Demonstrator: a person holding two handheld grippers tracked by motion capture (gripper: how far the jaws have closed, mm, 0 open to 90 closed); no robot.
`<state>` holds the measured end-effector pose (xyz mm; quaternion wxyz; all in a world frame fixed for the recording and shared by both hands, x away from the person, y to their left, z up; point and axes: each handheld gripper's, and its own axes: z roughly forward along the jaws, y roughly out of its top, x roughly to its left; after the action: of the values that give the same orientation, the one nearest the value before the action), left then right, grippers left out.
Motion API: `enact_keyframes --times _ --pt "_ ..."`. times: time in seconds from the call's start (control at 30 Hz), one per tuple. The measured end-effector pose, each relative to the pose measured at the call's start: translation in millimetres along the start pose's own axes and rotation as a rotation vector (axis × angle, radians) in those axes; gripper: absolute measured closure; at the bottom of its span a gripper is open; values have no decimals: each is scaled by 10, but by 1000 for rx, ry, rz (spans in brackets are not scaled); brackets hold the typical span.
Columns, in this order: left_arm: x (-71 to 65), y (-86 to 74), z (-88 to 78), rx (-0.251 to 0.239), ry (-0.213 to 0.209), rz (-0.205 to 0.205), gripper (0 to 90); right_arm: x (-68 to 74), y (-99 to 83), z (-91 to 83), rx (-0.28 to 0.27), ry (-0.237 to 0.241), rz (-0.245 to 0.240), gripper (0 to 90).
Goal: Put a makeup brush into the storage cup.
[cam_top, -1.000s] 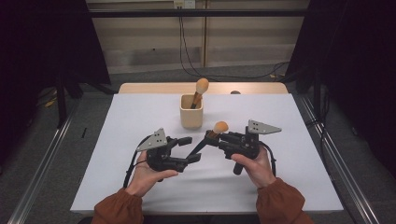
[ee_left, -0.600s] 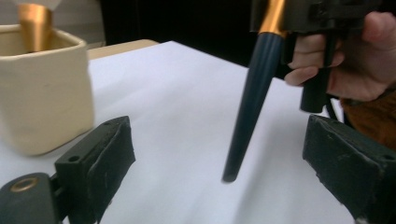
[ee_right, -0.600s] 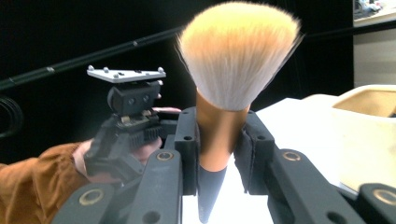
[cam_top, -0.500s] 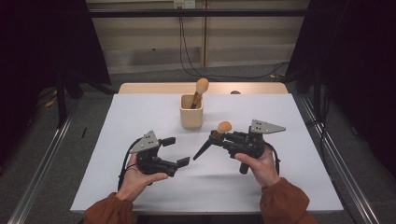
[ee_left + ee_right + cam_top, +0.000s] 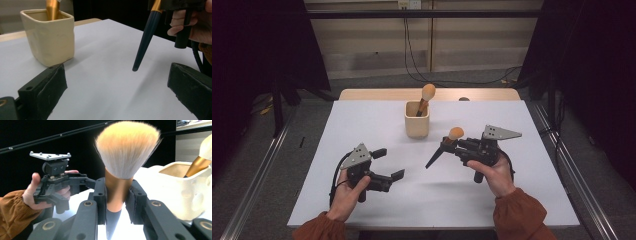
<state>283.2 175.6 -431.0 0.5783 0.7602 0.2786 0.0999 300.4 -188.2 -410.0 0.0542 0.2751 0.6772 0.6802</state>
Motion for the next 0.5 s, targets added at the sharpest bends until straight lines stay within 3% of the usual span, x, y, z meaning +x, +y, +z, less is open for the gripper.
enact_keyframes --times 0.1,0.3,0.5 --pt "18 -51 -56 -1 40 -12 21 -33 9 -7 -1 -14 4 729" --pt "77 -151 -180 -9 66 -39 20 -81 87 -22 2 -46 -9 729" --pt "95 -209 -285 -17 83 -35 20 -131 180 -19 -1 -65 -22 729"
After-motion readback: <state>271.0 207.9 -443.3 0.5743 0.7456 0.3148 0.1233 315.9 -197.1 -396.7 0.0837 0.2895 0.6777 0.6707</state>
